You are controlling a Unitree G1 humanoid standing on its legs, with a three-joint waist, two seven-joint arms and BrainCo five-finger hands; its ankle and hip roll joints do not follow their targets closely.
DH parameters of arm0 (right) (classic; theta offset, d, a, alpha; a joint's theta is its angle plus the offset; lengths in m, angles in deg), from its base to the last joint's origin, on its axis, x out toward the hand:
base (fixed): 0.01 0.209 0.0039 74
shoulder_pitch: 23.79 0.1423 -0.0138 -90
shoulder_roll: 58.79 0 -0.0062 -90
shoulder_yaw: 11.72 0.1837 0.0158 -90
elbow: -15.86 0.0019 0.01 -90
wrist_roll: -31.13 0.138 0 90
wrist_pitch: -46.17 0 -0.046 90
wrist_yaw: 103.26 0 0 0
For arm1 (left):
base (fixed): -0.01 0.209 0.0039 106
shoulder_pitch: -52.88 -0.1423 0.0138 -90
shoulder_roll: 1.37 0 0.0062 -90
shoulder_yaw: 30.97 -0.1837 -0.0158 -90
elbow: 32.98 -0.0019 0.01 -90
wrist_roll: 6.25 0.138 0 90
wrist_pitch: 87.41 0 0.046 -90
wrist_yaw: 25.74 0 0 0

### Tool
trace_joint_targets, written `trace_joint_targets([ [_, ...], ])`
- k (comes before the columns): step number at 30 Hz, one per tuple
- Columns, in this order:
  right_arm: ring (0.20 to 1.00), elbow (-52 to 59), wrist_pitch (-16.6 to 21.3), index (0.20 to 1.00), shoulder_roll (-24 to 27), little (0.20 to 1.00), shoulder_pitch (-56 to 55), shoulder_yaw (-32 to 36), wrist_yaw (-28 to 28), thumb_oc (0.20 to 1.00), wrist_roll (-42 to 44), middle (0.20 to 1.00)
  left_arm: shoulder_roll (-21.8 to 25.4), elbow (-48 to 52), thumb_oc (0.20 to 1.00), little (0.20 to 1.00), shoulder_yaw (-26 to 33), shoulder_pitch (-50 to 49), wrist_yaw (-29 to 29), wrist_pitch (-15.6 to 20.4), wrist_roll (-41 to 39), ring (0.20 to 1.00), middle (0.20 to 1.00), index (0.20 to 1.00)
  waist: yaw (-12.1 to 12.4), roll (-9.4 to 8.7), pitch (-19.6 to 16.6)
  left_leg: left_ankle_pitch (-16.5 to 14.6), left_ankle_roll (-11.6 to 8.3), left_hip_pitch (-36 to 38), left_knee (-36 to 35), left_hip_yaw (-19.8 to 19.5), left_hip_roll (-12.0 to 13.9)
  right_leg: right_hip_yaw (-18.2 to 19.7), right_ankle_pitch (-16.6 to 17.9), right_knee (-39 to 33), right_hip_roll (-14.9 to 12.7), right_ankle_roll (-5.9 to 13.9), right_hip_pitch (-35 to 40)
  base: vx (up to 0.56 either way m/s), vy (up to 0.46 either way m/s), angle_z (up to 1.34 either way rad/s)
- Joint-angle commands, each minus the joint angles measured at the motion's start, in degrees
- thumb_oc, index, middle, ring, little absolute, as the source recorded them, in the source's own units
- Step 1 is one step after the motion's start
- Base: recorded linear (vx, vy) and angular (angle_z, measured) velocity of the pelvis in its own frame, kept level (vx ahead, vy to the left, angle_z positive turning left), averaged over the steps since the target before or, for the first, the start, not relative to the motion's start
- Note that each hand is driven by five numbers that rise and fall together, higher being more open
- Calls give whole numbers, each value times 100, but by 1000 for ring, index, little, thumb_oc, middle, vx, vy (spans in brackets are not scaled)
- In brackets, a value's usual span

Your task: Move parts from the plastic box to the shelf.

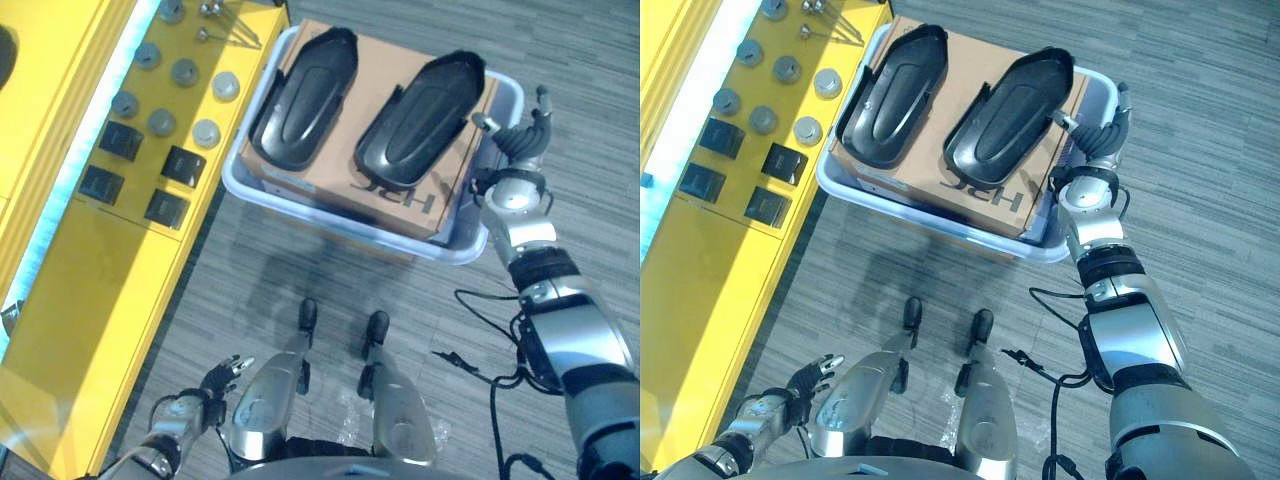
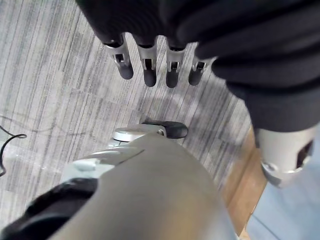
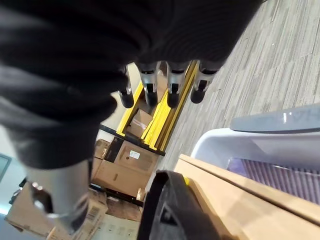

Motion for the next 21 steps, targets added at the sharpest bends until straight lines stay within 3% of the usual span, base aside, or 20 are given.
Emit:
trace_joint_targets([
  [1,1000,320,-44,1000,586,1000,171,-280,15,1000,-204,1000,16,54,1000,1000,-174,-219,13,46,-195,1000,1000,1000,-12,-125,-401,-696,-306,-200,610,16,282,29,-681,541,-379,83,-19,31,26,-4],
  [7,1000,60,-499,1000,473,1000,374,-541,433,1000,-45,1000,-32,110,1000,1000,-198,-146,94,-6,-234,1000,1000,1000,32,-165,-385,-716,-308,-187,612,20,294,6,-646,477,-391,86,13,3,0,-1],
  [14,1000,-1072,-659,1000,381,1000,1192,-1181,914,1000,25,1000,-66,150,1000,1000,-338,-35,95,-31,-347,1000,1000,1000,205,12,-245,-619,-305,-418,639,-36,236,-99,-642,593,-449,71,-216,-26,52,1],
  [21,1000,-1489,-1437,1000,418,1000,1611,-1543,1193,1000,-171,1000,27,211,1000,1000,-349,-22,65,-59,-415,1000,1000,1000,325,83,-91,-551,-291,-620,669,-109,189,-158,-667,775,-473,90,-435,-28,30,7],
])
